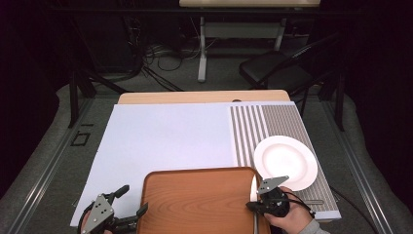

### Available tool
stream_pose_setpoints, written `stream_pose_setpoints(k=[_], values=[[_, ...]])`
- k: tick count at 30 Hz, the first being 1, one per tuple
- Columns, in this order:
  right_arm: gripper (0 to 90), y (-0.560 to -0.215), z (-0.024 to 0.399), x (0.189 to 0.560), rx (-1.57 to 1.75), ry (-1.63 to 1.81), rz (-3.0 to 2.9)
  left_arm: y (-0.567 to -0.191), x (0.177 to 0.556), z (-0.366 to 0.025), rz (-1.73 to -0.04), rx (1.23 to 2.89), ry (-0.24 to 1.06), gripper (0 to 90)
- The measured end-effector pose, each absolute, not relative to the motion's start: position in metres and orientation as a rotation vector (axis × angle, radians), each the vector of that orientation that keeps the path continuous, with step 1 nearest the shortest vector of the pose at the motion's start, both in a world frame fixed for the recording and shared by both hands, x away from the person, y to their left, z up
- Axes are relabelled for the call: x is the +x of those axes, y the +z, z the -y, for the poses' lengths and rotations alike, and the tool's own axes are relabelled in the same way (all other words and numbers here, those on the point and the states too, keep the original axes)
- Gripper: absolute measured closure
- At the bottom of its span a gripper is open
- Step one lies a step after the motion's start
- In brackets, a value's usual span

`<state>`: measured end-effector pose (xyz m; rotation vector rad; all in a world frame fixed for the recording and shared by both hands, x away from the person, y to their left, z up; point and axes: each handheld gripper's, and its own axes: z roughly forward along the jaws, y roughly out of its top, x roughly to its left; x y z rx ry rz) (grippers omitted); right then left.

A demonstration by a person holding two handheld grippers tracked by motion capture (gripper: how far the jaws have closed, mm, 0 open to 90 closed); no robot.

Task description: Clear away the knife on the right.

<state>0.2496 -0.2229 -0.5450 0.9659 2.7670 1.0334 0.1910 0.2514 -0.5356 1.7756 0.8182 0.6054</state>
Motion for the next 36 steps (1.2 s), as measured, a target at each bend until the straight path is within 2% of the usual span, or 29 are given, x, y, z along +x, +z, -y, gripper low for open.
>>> stream_pose_setpoints(k=[13,20,32,36], values=[[89.8,-0.545,0.233,0.251,0.995,1.026,-2.741,-0.535,0.191,-0.251,-0.819,1.779,0.607,15.6],[85.1,-0.541,0.235,0.249,0.96,1.089,-2.699,-0.535,0.191,-0.251,-0.817,1.777,0.604,15.6],[68.1,-0.531,0.24,0.245,0.868,1.205,-2.561,-0.536,0.193,-0.251,-0.814,1.774,0.605,15.6],[59.3,-0.531,0.242,0.245,0.79,1.246,-2.475,-0.536,0.193,-0.25,-0.813,1.779,0.603,15.6]])
